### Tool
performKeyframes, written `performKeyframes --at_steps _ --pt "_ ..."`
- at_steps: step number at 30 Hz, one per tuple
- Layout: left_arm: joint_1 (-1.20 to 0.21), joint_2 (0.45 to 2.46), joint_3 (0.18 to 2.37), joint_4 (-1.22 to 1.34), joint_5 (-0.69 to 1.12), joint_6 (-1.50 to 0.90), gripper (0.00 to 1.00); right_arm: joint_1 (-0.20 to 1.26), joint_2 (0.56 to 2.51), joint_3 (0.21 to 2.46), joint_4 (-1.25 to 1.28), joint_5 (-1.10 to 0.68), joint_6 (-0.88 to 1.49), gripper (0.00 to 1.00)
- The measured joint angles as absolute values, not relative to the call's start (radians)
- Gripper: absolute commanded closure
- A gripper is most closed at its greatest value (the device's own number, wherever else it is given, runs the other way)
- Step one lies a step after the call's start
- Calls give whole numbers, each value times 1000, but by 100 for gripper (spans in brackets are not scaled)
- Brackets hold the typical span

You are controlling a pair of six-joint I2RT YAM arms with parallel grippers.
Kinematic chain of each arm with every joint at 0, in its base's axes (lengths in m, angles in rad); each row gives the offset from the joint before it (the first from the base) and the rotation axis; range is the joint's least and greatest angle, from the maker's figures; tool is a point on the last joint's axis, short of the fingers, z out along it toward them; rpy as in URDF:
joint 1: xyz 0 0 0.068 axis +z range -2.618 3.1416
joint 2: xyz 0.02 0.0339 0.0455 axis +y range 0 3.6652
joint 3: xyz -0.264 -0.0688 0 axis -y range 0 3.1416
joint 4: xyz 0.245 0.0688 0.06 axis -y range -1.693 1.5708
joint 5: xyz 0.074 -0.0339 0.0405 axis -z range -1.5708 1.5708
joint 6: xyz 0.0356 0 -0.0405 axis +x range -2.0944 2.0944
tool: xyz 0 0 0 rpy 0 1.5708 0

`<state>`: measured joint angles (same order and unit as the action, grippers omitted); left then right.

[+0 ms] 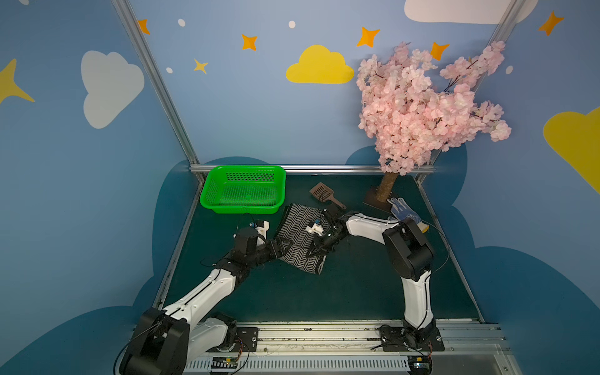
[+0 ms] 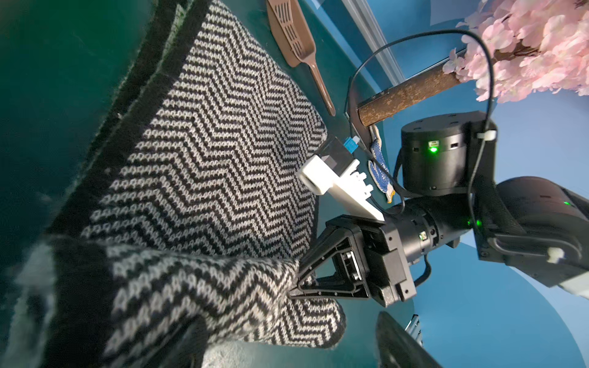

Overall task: Roll up the scarf and place it into the basket
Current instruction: Roll the scarf at the center of the board.

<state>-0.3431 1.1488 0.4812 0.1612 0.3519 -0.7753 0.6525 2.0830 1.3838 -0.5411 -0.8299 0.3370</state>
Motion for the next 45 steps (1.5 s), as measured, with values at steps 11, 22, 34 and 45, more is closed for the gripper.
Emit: performKeyframes --at_steps 11,22,34,45 --pt "-343 1332 480 239 192 -816 17 653 2086 1404 -561 -788 331 82" --pt "-340 1564 608 300 212 -841 17 685 2009 1425 -650 -625 280 60" --pt "-340 1590 678 210 237 -838 17 1006 1772 1550 -780 -30 154 10" --pt "-341 1622 724 170 283 -838 17 1201 1803 1383 -771 453 38 9"
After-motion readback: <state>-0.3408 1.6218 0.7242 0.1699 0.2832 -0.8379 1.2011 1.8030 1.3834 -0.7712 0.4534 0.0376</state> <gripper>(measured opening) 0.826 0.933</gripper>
